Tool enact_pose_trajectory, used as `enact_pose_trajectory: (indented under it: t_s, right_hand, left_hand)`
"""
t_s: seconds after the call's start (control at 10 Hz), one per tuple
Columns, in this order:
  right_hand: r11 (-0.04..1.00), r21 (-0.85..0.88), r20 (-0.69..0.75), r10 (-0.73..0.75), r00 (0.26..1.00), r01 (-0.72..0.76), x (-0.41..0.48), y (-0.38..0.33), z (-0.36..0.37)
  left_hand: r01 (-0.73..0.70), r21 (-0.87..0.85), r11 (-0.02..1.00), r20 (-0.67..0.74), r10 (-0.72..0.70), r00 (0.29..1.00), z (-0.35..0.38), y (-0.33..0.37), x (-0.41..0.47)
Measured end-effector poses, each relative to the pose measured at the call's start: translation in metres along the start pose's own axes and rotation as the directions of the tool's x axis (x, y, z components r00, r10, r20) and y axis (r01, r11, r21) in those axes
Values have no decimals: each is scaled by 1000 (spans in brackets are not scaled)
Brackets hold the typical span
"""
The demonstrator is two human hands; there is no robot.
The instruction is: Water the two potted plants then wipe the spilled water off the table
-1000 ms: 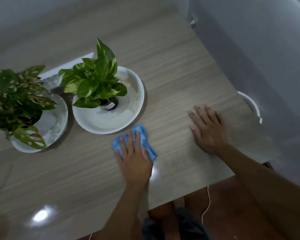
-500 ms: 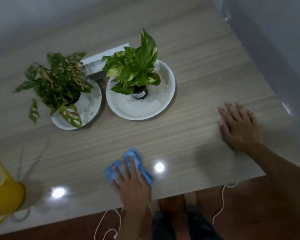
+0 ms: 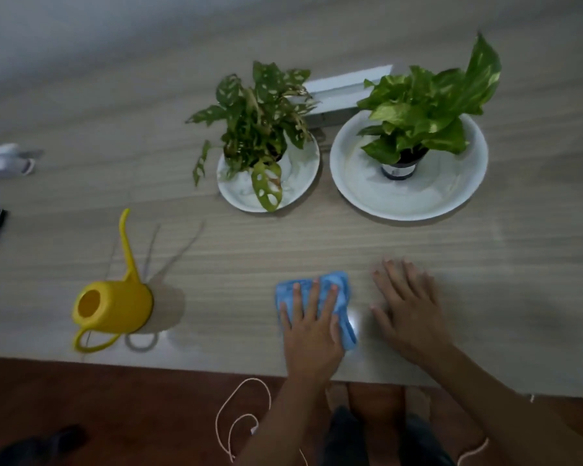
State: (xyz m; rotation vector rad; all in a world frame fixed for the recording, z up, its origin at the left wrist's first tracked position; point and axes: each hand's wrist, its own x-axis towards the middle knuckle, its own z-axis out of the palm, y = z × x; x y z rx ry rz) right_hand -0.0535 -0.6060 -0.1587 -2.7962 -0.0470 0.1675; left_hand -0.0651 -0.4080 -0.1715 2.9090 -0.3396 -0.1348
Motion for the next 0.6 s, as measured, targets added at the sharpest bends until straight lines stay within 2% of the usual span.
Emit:
enact_pose_trajectory:
  t_s: [0.1, 0.2, 0.3, 0.4, 0.5, 0.6]
  right_hand:
    - [999, -29, 9, 14, 1000, -14, 19, -26, 14]
    - [997, -68, 2, 41, 999, -41, 31, -41, 24]
    - [991, -116, 12, 68, 998, -66, 31, -45, 22]
    - [987, -128, 74, 109, 991, -98, 29, -48, 18]
    - [991, -94, 127, 107, 986, -95, 29, -50, 10]
    - [994, 96, 89, 48, 995, -56, 28, -57, -17]
  left_hand:
    - [-31, 41, 999, -11, 31, 999, -27, -97, 75]
    - [223, 69, 972, -98, -216, 972, -48, -215, 76]
    - [157, 94, 983, -52, -152, 987, -55, -250, 15]
    - [63, 97, 993, 42, -68, 997, -54, -241, -24]
    - [-1, 79, 997, 75, -5, 997, -62, -247, -16]
    - [-3, -30, 1000, 112, 7, 994, -73, -256, -22]
